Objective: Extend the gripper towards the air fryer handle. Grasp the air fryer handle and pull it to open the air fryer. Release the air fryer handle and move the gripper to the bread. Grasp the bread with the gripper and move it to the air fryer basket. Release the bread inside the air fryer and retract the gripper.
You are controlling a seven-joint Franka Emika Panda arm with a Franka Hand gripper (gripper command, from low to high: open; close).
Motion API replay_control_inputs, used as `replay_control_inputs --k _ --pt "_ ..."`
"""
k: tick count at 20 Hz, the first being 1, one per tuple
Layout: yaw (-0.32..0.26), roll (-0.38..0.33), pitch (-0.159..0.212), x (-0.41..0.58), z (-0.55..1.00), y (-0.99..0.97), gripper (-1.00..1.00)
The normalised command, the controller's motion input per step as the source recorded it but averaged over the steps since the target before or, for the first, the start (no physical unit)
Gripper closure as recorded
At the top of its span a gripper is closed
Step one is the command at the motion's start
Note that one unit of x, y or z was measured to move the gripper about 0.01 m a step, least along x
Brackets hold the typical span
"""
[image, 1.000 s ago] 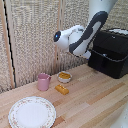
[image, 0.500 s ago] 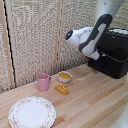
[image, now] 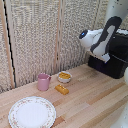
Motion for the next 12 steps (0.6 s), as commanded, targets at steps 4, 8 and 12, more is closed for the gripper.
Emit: replay_control_inputs --k 4,8,12 --pt "0.235 0.000 -0.034 0.012 0.02 -0.44 1.00" --pt "0.098 0.034 0.018 0.065 0.02 -0.24 1.00" --pt "0.000 0.000 0.011 0.031 0.00 0.00 1.00"
